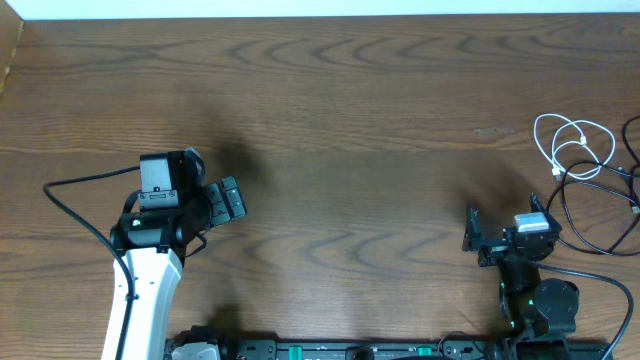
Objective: Untangle cables
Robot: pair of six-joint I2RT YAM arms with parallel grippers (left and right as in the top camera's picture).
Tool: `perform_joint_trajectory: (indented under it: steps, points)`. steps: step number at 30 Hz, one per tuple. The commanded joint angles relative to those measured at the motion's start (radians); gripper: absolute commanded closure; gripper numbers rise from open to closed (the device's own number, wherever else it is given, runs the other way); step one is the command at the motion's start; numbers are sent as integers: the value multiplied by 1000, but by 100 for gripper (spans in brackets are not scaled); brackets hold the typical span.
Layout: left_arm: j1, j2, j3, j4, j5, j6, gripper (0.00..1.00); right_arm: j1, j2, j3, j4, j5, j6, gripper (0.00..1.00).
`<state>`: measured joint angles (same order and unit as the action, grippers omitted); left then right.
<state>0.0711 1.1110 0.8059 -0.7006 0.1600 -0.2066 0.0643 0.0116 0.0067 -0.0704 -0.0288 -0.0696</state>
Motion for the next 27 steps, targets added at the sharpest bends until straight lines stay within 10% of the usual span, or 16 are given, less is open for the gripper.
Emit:
perform_joint_trajectory:
  steps: [1,27]
  points:
    - [2,1,-5,-1,12,-5,0,8,-6,-1,-5,8,5,1]
    - [2,-11,-6,-4,-18,4,0,8,-6,-1,-5,8,5,1]
